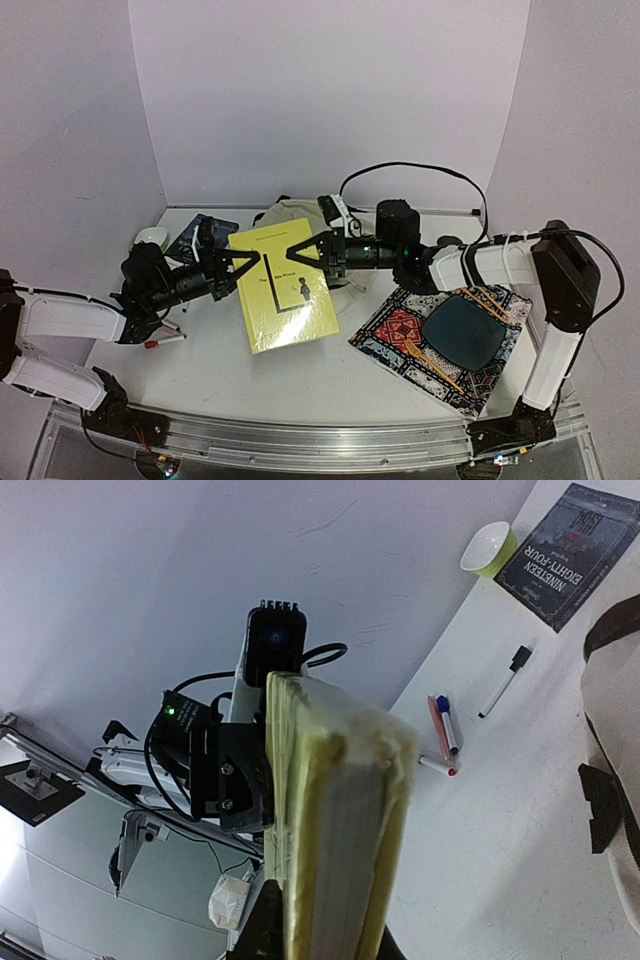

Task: Pack the student bag
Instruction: Pass from the left arm to the right, then pass from the right arm to the left, then pick up the largest pocket of the bag from the student bag, then place the book in the largest pocket of the bag.

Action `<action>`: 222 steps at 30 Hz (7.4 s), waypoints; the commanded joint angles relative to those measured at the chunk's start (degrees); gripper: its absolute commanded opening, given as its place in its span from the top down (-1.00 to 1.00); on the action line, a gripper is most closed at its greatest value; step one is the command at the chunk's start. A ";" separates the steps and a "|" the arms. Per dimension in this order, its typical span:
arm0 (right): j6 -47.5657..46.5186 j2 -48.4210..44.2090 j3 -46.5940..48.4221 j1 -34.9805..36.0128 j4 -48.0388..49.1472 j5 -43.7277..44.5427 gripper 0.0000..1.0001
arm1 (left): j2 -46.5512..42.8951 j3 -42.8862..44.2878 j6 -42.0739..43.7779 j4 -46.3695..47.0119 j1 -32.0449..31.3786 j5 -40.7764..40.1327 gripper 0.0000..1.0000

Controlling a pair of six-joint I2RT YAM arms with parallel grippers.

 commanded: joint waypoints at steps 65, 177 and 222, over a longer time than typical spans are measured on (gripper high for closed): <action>16.13 3.54 0.17 3.12 15.66 30.88 0.22 | 2.84 -8.21 -12.54 17.72 -7.84 -34.65 1.00; -58.37 -2.42 29.39 10.07 -47.13 70.30 1.00 | -3.12 -12.70 -16.13 0.16 5.03 -5.37 1.00; -54.20 -5.26 23.86 10.44 -44.58 57.71 1.00 | 40.33 19.29 -18.66 13.46 0.30 -17.64 0.83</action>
